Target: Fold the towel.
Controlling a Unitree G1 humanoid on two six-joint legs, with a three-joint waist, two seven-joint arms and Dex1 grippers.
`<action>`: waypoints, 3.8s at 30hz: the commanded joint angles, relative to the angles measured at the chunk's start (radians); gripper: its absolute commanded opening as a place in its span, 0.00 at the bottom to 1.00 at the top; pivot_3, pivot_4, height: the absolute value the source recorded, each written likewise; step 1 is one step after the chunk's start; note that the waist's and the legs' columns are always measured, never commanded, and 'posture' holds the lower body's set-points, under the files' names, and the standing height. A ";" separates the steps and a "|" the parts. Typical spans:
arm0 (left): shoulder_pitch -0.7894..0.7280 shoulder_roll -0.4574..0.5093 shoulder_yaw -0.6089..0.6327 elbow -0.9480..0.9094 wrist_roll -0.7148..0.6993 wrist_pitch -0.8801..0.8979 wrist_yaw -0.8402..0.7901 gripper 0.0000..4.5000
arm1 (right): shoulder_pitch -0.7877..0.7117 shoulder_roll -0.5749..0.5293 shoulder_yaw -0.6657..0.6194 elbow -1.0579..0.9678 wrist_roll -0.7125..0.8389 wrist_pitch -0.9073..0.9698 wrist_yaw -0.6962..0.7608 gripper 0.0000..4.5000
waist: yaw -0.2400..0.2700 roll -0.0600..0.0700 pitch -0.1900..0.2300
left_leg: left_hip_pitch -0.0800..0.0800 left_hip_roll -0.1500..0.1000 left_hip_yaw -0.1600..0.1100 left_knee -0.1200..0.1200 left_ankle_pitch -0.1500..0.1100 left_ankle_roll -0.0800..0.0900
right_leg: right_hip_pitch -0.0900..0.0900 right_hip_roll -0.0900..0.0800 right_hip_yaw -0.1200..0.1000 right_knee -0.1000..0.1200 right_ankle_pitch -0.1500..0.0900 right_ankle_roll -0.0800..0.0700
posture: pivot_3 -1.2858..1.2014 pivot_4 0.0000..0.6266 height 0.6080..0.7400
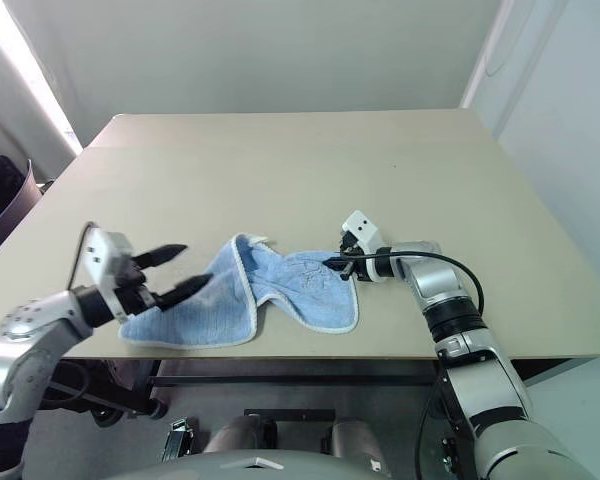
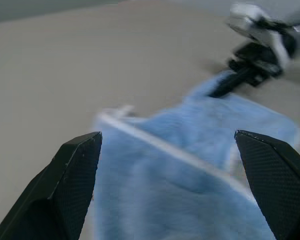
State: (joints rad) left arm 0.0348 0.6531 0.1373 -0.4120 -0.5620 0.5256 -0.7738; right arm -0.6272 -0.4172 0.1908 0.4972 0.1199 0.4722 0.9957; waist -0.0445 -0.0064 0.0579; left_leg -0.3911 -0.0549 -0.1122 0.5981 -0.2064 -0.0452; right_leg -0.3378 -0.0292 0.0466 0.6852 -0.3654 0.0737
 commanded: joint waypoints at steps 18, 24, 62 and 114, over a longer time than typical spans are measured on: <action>-0.071 0.068 -0.361 -0.018 0.234 0.165 0.033 1.00 | -0.037 0.045 -0.015 0.037 -0.016 -0.028 -0.080 0.00 | 0.000 0.000 0.000 | 0.001 0.000 0.000 0.001 0.000 0.000 | 0.001 0.001 0.000 0.000 0.000 0.000 | 0.52 0.00 1.00; -0.053 0.059 -0.335 -0.014 0.224 0.152 0.020 0.57 | -0.048 0.048 -0.019 0.060 -0.021 -0.042 -0.088 0.00 | 0.000 0.000 0.000 | 0.001 0.000 0.000 0.001 0.000 0.000 | 0.001 0.001 0.000 0.000 0.000 0.000 | 0.52 0.00 1.00; -0.878 0.014 0.101 1.218 0.212 -0.262 0.037 0.01 | -0.431 0.105 -0.222 0.575 -0.038 -0.491 -0.351 0.00 | -0.003 -0.001 0.001 | 0.000 -0.001 -0.001 0.002 0.002 -0.003 | -0.001 0.001 -0.001 0.004 0.000 0.001 | 0.52 0.00 1.00; -0.051 0.069 0.171 0.748 0.210 -0.672 -0.172 0.00 | 0.467 -0.344 -0.180 -0.446 0.229 -0.262 0.250 0.62 | 0.034 0.000 0.001 | -0.001 0.001 -0.001 0.013 0.000 0.000 | -0.002 0.000 -0.001 0.008 -0.004 -0.006 | 0.52 0.00 1.00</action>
State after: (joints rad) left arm -0.0080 0.7037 0.2811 0.3683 -0.3387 -0.1424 -0.9446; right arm -0.1536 -0.7419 0.0534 0.1185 0.3036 0.1863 1.2369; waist -0.0108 -0.0067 0.0584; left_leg -0.3923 -0.0539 -0.1133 0.6112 -0.2061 -0.0455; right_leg -0.3399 -0.0296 0.0458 0.6931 -0.3690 0.0676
